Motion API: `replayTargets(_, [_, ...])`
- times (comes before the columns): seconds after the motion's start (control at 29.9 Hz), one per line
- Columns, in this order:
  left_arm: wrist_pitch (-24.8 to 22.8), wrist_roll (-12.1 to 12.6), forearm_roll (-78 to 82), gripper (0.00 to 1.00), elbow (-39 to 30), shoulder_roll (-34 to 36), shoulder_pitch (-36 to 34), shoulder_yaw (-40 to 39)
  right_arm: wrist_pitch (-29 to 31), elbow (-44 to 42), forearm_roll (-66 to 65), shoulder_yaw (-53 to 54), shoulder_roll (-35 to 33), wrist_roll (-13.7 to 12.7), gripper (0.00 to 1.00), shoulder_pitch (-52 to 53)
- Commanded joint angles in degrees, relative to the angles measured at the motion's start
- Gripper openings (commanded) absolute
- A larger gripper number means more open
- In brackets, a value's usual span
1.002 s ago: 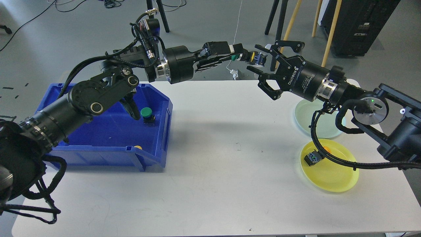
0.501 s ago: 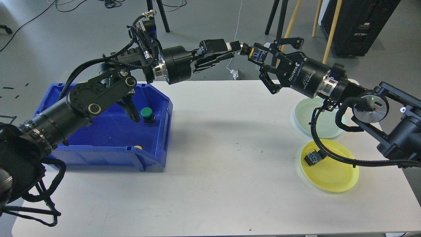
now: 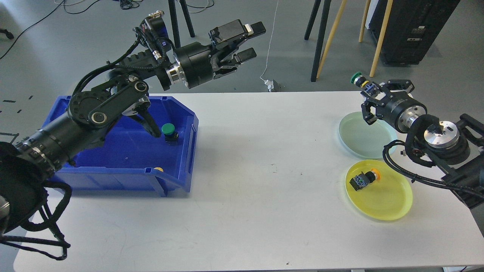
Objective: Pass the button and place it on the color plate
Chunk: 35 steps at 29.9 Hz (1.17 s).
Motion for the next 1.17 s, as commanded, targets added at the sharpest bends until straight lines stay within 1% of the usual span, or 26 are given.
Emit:
replayTargets(0.0, [0.0, 0.0, 0.0, 0.96, 0.0, -0.2, 0.0, 0.1, -6.9, -7.4, 0.3, -0.5, 4.1, -2.9, 0.03, 0.2])
replayTargets(0.03, [0.0, 0.0, 0.0, 0.97, 0.0, -0.3, 0.0, 0.1, -7.1, -9.5, 0.0, -0.5, 5.3, -3.9, 0.05, 0.2])
replayTargets(0.07, [0.0, 0.0, 0.0, 0.96, 0.0, -0.4, 0.0, 0.1, -7.1, -11.0, -0.1, -0.6, 6.1, -4.6, 0.11, 0.4])
replayTargets(0.13, [0.0, 0.0, 0.0, 0.97, 0.0, -0.5, 0.0, 0.1, -7.1, -12.2, -0.3, -1.1, 7.1, -5.2, 0.36, 0.6])
replayTargets(0.2, [0.0, 0.0, 0.0, 0.96, 0.0, -0.5, 0.1, 0.1, -7.1, -11.8, -0.3, -1.7, 7.2, -5.2, 0.53, 0.7])
replayTargets(0.23, [0.0, 0.0, 0.0, 0.97, 0.0, -0.4, 0.1, 0.1, -7.1, -11.5, -0.3, -1.7, 7.2, -5.2, 0.73, 0.7])
replayTargets(0.27, [0.0, 0.0, 0.0, 0.97, 0.0, -0.4, 0.1, 0.1, -7.0, -11.3, -0.3, -1.7, 7.2, -5.2, 1.0, 0.9])
replayTargets(0.3, [0.0, 0.0, 0.0, 0.96, 0.0, -0.3, 0.1, 0.0, -7.0, -11.0, -0.3, -1.6, 7.3, -5.1, 0.98, 0.8])
replayTargets(0.33, [0.0, 0.0, -0.1, 0.96, 0.0, -0.3, 0.1, 0.0, -6.9, -10.3, -0.3, -1.4, 7.2, -5.1, 1.0, 0.8])
replayTargets(0.43, [0.0, 0.0, -0.2, 0.97, 0.0, -0.1, 0.1, -0.1, -6.2, -5.0, -0.3, -1.1, 5.9, -4.7, 1.0, 0.6])
replayTargets(0.5, [0.0, 0.0, -0.6, 0.96, 0.1, 0.0, 0.2, -0.1, -3.2, -1.0, -1.0, -1.2, 2.8, -4.3, 1.0, 0.6])
replayTargets(0.53, [0.0, 0.0, -1.1, 0.96, 0.2, 0.1, 0.2, -0.1, -0.7, 1.3, -2.2, -1.1, 0.9, -3.7, 1.0, 0.8])
replayTargets(0.67, [0.0, 0.0, -4.4, 0.97, 1.1, 1.3, 0.3, 0.0, 14.8, 10.5, -12.9, -1.0, -5.0, 2.1, 1.0, 2.5])
replayTargets(0.7, [0.0, 0.0, -5.1, 0.98, 1.1, 1.4, 0.4, 0.0, 17.6, 11.8, -15.6, -0.9, -5.8, 3.2, 1.0, 3.1])
replayTargets(0.8, [0.0, 0.0, -7.5, 0.99, 1.1, 1.9, 1.0, 0.0, 25.8, 15.9, -21.2, 1.2, -6.9, 6.5, 1.0, 3.7])
replayTargets(0.9, [0.0, 0.0, -12.3, 0.99, 1.1, 2.6, 1.7, 0.0, 34.6, 17.5, -22.1, 2.6, -6.9, 9.0, 1.0, 3.8])
replayTargets(0.97, [0.0, 0.0, -15.6, 0.99, 1.1, 3.5, 2.2, 0.0, 34.6, 17.2, -22.3, 2.6, -6.8, 9.7, 1.0, 4.2])
replayTargets(1.14, [0.0, 0.0, -19.8, 0.99, 1.1, 5.0, 3.3, -0.1, 34.6, 15.2, -22.4, 2.4, -6.0, 10.0, 1.0, 5.7])
